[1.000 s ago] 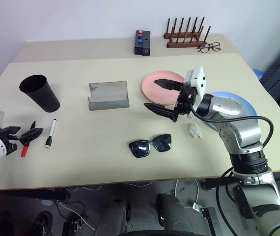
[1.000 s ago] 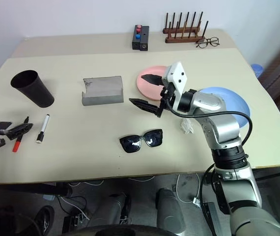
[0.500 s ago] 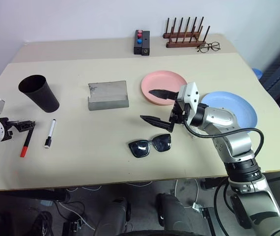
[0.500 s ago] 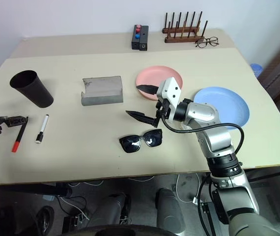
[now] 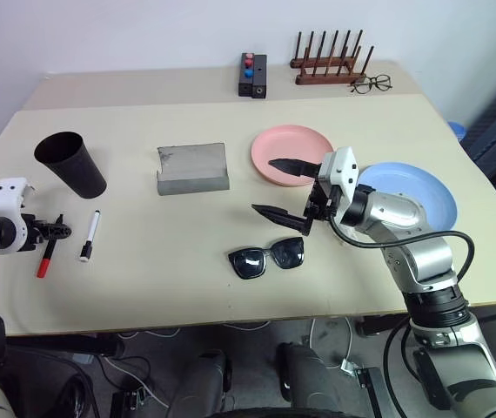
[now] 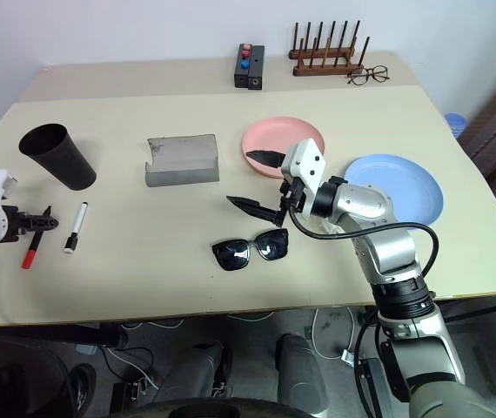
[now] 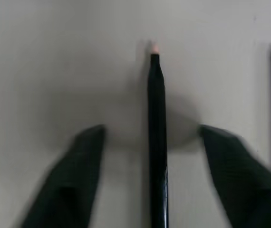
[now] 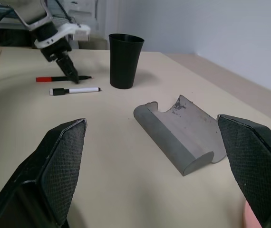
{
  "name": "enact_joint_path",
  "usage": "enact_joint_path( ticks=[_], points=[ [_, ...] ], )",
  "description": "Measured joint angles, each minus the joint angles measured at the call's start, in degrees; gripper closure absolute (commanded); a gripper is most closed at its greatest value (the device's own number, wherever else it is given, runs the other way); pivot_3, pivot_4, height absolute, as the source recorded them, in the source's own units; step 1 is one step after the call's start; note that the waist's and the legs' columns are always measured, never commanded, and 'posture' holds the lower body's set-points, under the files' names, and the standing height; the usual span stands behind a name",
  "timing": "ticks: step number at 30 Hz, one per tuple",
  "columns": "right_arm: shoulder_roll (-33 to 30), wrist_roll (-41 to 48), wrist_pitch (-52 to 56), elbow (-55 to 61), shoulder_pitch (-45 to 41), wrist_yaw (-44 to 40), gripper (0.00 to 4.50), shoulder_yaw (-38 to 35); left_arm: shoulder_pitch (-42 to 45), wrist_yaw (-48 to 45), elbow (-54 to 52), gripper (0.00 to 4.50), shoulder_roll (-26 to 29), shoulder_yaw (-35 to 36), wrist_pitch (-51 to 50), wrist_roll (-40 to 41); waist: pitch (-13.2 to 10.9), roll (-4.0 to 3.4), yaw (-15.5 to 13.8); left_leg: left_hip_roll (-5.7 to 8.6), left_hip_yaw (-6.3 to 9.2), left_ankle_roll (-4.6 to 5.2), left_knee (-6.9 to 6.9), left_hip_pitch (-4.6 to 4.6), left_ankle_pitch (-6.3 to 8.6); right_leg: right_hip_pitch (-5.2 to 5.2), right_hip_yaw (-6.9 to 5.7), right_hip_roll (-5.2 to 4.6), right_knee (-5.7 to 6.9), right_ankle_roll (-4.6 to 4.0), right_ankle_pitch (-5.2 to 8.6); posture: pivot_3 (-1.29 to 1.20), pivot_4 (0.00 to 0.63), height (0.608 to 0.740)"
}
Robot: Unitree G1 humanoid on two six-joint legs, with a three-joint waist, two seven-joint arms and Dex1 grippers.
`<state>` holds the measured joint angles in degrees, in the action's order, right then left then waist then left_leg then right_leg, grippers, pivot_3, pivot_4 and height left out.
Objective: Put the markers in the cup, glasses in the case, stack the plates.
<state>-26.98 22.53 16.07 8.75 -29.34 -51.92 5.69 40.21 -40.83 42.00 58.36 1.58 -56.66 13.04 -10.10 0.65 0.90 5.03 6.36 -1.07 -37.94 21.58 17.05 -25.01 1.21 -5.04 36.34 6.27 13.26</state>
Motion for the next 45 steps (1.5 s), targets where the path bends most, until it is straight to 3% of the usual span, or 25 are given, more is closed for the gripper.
enact_joint_path(
  ticks=[3,4,14,21,23,27,31,35,39,45],
  points=[
    [-0.5,0.0,0.2,0.0,0.0,0.3,0.00,-0.1,0.0,0.1,0.6,4.38,-0.1,0.2,0.4,-0.2,0.0,0.00,0.0,0.00,0.00,0.19,0.00,-0.03,0.11,0.01,0.00,0.00,0.02,0.00,0.00,0.00,0.150,0.740],
    [-0.6,0.0,0.3,0.0,0.0,0.4,0.00,-0.2,0.0,0.1,0.7,4.45,0.0,0.3,0.6,-0.4,0.0,0.00,0.0,0.00,0.00,0.19,0.00,-0.03,0.11,0.01,0.00,0.00,0.02,0.00,0.00,0.00,0.150,0.740],
    [-0.9,-0.1,0.3,-0.2,-0.2,0.6,0.00,-0.4,-5.3,-1.7,-6.7,4.45,3.1,2.5,-4.9,0.0,0.0,0.00,0.4,-0.02,-0.02,0.20,0.00,0.05,0.11,-0.10,0.05,0.01,0.05,0.00,0.00,0.00,0.150,0.740],
    [-0.8,-1.0,-0.8,-2.4,-1.1,0.2,0.00,-0.5,-22.7,-8.7,-31.1,4.45,11.5,12.5,-11.9,6.5,0.0,-0.03,0.0,-0.02,-0.04,0.20,-0.01,0.15,0.12,-0.16,0.08,-0.03,0.03,-0.01,0.00,0.00,0.150,0.740],
    [-0.6,-1.1,-1.5,-3.2,-1.4,-0.2,0.00,-0.4,-26.9,-10.0,-37.0,4.45,10.6,15.2,-9.9,8.1,0.0,-0.04,-0.2,-0.03,0.01,0.20,0.01,0.15,0.12,-0.13,0.05,-0.03,0.01,-0.01,0.00,0.00,0.150,0.740],
    [0.0,-0.8,-2.4,-4.6,-2.2,-0.6,0.00,-0.7,-29.7,-13.8,-46.8,4.45,3.1,20.2,1.1,12.5,0.0,-0.01,-0.3,-0.05,0.06,0.18,-0.03,0.14,0.11,-0.06,-0.01,-0.12,-0.04,-0.06,-0.03,0.00,0.150,0.740],
    [0.6,3.8,-1.5,-4.8,-2.4,-1.7,0.00,-4.3,-28.2,-14.7,-49.3,4.45,-1.4,22.1,15.9,13.0,0.0,-0.03,-0.2,-0.07,0.02,-0.09,0.00,0.14,-0.04,-0.10,0.00,-0.11,-0.06,-0.07,-0.03,0.00,0.150,0.740],
    [1.2,7.8,0.0,-4.8,-3.0,-1.9,0.00,-7.2,-20.9,-12.6,-45.7,4.45,-6.4,23.1,25.5,13.5,0.0,-0.01,-0.2,-0.08,0.02,-0.02,-0.01,0.13,0.00,-0.08,-0.02,-0.08,-0.06,-0.08,-0.05,0.00,0.150,0.740],
    [1.7,9.5,0.9,-4.8,-3.0,-1.7,0.00,-8.1,-12.3,-10.3,-39.5,4.45,-10.0,23.7,32.4,14.1,0.0,-0.01,-0.2,-0.07,0.01,-0.11,-0.04,0.15,-0.06,-0.10,-0.02,-0.01,-0.05,-0.08,-0.06,0.00,0.150,0.740],
    [1.7,9.6,0.9,-4.6,-2.9,-2.2,0.00,-8.1,0.1,-6.9,-24.3,4.45,-10.6,24.2,47.4,11.6,0.0,0.00,-0.1,-0.05,-0.02,-0.16,-0.08,0.17,-0.09,-0.12,-0.02,0.00,-0.04,-0.06,-0.06,0.00,0.150,0.740]
  ],
)
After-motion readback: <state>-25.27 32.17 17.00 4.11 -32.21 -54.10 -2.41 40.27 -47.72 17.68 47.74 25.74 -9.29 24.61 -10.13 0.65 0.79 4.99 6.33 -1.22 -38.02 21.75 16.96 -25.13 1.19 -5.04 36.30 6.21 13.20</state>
